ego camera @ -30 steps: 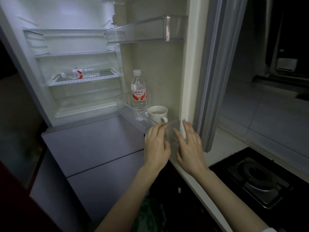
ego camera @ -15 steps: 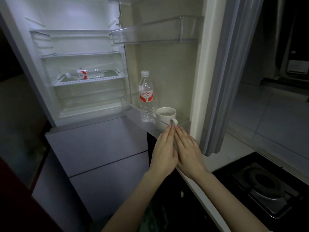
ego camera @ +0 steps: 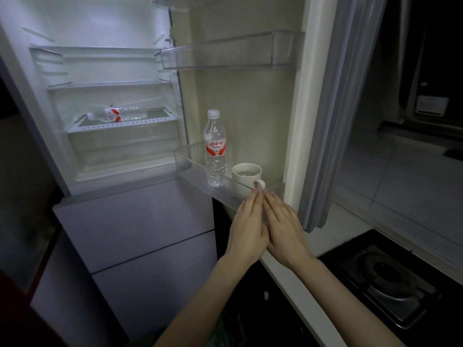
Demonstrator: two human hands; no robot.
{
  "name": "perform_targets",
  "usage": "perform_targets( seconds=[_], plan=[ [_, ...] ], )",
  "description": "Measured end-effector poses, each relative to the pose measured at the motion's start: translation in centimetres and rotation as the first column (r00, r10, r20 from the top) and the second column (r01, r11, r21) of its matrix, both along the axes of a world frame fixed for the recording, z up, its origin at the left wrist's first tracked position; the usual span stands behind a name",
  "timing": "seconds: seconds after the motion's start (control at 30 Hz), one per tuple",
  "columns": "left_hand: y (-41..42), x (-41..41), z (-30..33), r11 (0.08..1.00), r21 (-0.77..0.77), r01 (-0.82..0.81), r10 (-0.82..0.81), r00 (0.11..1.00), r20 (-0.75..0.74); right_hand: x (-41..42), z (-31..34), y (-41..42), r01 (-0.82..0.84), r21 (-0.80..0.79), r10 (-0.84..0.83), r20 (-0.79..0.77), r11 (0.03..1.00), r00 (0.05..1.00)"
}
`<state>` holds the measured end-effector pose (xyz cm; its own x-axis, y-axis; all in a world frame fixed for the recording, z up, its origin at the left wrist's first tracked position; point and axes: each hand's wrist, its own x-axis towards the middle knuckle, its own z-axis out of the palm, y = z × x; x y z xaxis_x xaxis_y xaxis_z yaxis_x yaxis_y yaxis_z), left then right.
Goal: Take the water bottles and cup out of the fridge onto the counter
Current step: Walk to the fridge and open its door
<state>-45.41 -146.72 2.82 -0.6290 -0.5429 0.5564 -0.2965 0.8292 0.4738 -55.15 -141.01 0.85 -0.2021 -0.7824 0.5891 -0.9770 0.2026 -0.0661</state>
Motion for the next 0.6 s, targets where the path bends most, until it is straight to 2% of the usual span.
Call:
perform_targets(
  seconds=[0.23,0.6],
  plan=[
    [0.2,-0.6,0.7,0.998,0.058,0.017,-0.013,0.998,-0.060,-0.1,0.9,-0.5,-0.008,0.005,0.008,0.018,1.000,1.000],
    [-3.1,1.4,1.6,0.980,0.172,-0.098,0.117,0.988,-0.105,1.9,2.6,-3.5,-0.185,-0.078,0.184,-0.015,0.980,0.983]
  ],
)
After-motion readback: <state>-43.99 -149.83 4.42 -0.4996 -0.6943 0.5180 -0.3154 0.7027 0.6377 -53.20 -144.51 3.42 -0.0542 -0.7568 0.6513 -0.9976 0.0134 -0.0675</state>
